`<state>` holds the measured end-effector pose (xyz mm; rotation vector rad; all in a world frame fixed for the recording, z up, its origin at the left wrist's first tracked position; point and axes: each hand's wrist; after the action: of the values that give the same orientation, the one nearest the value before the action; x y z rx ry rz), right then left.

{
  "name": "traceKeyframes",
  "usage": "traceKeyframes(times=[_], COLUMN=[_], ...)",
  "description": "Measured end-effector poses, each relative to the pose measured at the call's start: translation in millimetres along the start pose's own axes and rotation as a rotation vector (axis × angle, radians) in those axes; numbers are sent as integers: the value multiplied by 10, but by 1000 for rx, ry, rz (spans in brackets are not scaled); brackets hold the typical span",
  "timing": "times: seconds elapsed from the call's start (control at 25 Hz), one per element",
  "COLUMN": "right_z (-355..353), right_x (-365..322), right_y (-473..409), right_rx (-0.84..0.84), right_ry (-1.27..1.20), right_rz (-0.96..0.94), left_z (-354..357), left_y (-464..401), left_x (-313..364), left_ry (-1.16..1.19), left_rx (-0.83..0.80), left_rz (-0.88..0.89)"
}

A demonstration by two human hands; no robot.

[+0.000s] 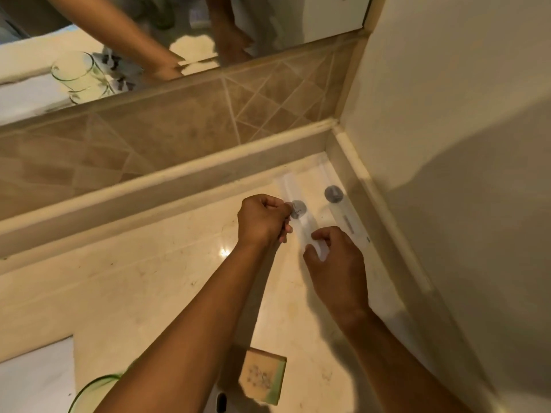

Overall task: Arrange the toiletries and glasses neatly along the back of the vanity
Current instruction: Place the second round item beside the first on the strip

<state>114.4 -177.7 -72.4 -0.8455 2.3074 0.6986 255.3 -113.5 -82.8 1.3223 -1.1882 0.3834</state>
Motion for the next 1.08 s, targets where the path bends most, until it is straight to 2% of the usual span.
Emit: traceKeyframes(times=[0.16,0.36,0.44,0.52,0.6,0.64,0.76,1.08], right_z=[37,65,55,44,58,75,132,166], right_x=[11,33,51,85,113,118,100,90], right_y=[-97,-158,-131,-100,-59,-29,55,17], right_rx=[56,84,135,127,56,20,-45,-70], right_ry=[158,316,324,344,384,414,522,538], right_rz=[-16,9,5,-31,-65,-72,-93,-82], left_z=[72,145,135,69,-13,-44,-74,6], left_y=[-135,-112,-42,-6,-34,-52,-58,-173], left_x=[1,-1,-46,-89,-122,-137,-197,-240], left_ry=[-102,-312,-406,-634,-896,-1001,-1157,-1224], left_rx=[40,157,190,200,139,83,-49,-88], left_rz=[50,209,335,561,758,795,718,641])
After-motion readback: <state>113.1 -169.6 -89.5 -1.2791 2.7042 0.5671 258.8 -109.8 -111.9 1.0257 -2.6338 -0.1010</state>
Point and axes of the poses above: each hand's wrist, its own y-axis away from the middle knuckle, its own z-axis out of the palm, x = y × z, and after that the axes turned 4 degrees about -x, right-handed
